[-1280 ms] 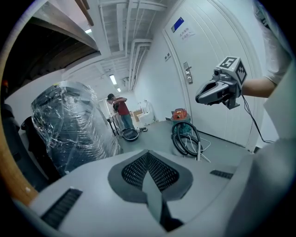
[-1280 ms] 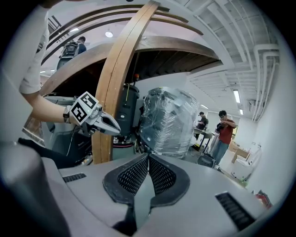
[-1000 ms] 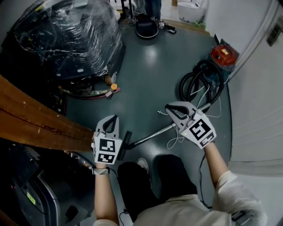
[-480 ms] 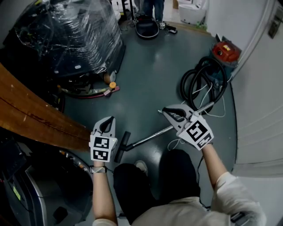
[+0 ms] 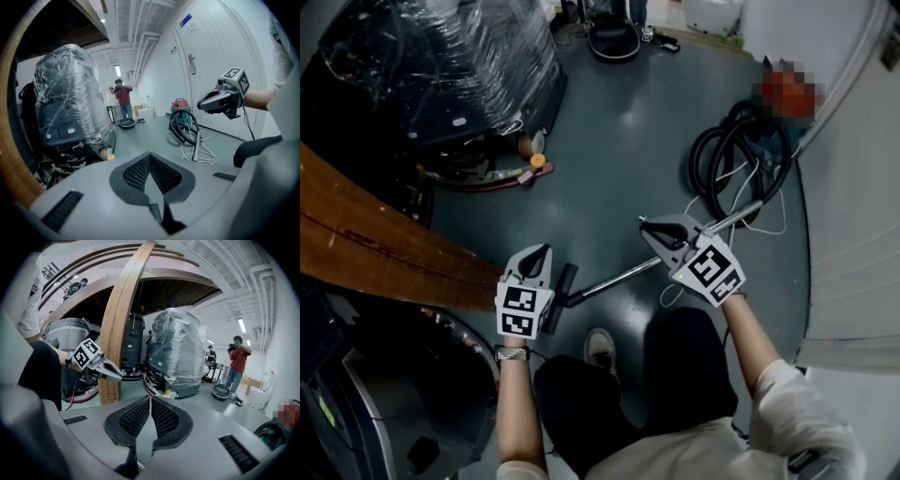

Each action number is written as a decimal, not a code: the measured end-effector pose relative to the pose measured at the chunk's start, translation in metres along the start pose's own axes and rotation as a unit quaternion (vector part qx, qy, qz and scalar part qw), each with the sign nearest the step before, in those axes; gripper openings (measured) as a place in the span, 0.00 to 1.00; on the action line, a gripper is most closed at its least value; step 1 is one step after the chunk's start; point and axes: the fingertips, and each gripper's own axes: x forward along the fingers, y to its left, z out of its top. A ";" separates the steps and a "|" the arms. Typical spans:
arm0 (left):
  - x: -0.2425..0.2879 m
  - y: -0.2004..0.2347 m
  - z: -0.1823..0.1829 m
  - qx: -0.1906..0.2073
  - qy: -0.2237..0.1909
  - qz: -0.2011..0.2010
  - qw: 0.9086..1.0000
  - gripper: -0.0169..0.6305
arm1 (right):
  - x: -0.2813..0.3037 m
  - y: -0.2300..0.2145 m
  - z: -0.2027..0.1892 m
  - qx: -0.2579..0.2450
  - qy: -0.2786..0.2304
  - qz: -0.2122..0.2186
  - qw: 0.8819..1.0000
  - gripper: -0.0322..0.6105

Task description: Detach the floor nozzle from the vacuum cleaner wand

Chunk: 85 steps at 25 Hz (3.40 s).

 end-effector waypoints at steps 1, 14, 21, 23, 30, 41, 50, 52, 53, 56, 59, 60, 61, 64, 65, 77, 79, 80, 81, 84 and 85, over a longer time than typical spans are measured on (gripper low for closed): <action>0.003 -0.002 -0.007 0.000 0.003 0.000 1.000 0.02 | 0.006 0.005 -0.006 0.003 -0.001 0.008 1.000 0.10; 0.046 -0.018 -0.099 -0.007 0.036 -0.014 0.999 0.02 | 0.104 0.056 -0.106 0.007 0.038 0.105 0.994 0.10; 0.049 -0.028 -0.134 0.000 0.028 -0.039 0.999 0.02 | 0.138 0.085 -0.136 0.017 0.053 0.139 0.989 0.10; 0.051 -0.028 -0.143 0.012 0.029 -0.044 0.999 0.02 | 0.144 0.095 -0.147 0.013 0.065 0.161 0.985 0.10; 0.059 -0.020 -0.160 0.006 0.044 -0.042 0.998 0.02 | 0.158 0.101 -0.160 -0.015 0.092 0.177 0.980 0.10; 0.076 -0.027 -0.210 -0.018 0.082 -0.047 0.995 0.02 | 0.170 0.109 -0.211 -0.005 0.126 0.207 0.970 0.10; 0.077 -0.061 -0.253 -0.009 0.111 -0.083 0.990 0.02 | 0.180 0.119 -0.244 -0.005 0.154 0.246 0.957 0.10; 0.079 -0.067 -0.257 -0.005 0.111 -0.089 0.990 0.03 | 0.182 0.121 -0.252 -0.020 0.163 0.257 0.952 0.10; 0.079 -0.070 -0.261 -0.003 0.113 -0.094 0.989 0.03 | 0.182 0.124 -0.256 -0.025 0.167 0.263 0.950 0.10; 0.079 -0.073 -0.268 0.001 0.121 -0.104 0.987 0.07 | 0.182 0.134 -0.264 -0.045 0.176 0.282 0.942 0.11; 0.078 -0.074 -0.267 0.008 0.129 -0.116 0.985 0.08 | 0.177 0.143 -0.269 -0.066 0.182 0.299 0.934 0.22; 0.078 -0.076 -0.267 0.011 0.133 -0.126 0.983 0.10 | 0.176 0.145 -0.273 -0.074 0.187 0.305 0.931 0.23; 0.078 -0.079 -0.268 0.015 0.137 -0.137 0.981 0.12 | 0.174 0.147 -0.277 -0.083 0.193 0.309 0.928 0.24; 0.078 -0.083 -0.270 0.043 0.153 -0.163 0.974 0.17 | 0.174 0.150 -0.292 -0.097 0.210 0.318 0.920 0.26; 0.078 -0.084 -0.273 0.055 0.162 -0.170 0.971 0.19 | 0.175 0.151 -0.295 -0.096 0.214 0.319 0.918 0.27; 0.091 -0.102 -0.302 0.087 0.227 -0.215 0.946 0.30 | 0.181 0.163 -0.320 -0.112 0.245 0.345 0.899 0.31; 0.095 -0.102 -0.306 0.090 0.232 -0.213 0.945 0.30 | 0.182 0.164 -0.324 -0.116 0.247 0.347 0.897 0.31; 0.096 -0.102 -0.308 0.093 0.235 -0.212 0.944 0.30 | 0.182 0.165 -0.326 -0.120 0.249 0.348 0.896 0.31; 0.098 -0.102 -0.310 0.096 0.239 -0.212 0.943 0.31 | 0.182 0.165 -0.328 -0.126 0.253 0.348 0.894 0.31; 0.100 -0.107 -0.315 0.106 0.248 -0.222 0.937 0.33 | 0.183 0.162 -0.330 -0.149 0.259 0.348 0.889 0.31; 0.100 -0.109 -0.317 0.109 0.251 -0.225 0.935 0.34 | 0.183 0.161 -0.331 -0.152 0.259 0.347 0.888 0.31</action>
